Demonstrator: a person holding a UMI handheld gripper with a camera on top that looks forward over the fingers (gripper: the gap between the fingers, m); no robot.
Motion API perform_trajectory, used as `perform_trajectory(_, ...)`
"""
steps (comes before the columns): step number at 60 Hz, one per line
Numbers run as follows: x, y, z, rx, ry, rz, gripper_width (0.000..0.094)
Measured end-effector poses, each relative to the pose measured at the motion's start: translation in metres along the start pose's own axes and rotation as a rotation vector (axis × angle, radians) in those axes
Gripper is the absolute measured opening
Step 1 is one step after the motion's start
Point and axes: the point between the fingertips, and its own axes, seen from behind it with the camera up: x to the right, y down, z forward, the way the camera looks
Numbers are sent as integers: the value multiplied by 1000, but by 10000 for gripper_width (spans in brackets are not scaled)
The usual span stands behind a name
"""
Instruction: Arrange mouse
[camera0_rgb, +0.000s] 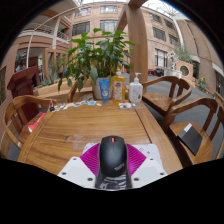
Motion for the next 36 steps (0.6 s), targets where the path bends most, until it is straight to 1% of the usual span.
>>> perform_trajectory(4,14,35,16,-87,28,-14,359)
perform_trajectory(5,17,48,19,-96,32,-15,362)
perform_trajectory(9,21,70,25,-140,40,-22,379)
perform_trajectory(10,22,74,25,-148,41,-23,397)
perform_trajectory(12,22,71,25,-117,41,-20,415)
perform_trajectory(13,22,66,23,-133,44,-24,419)
perform_trajectory(18,23,75,23,-150,48,-30,478)
perform_trajectory(19,23,74,21,-149,47,-25,510)
perform_trajectory(20,21,72,19,-146,43,-22,561)
perform_trajectory(21,21,68,13,-147,40,-22,623)
perform_trajectory(24,20,60,3,-121,35,-23,849)
perform_trajectory(25,20,58,-1,-112,36,-26,867)
perform_trajectory(27,21,52,-10,-97,47,-30,839)
perform_trajectory(32,20,37,-38,-62,67,-34,859)
perform_trajectory(36,15,28,-65,-37,70,-29,853)
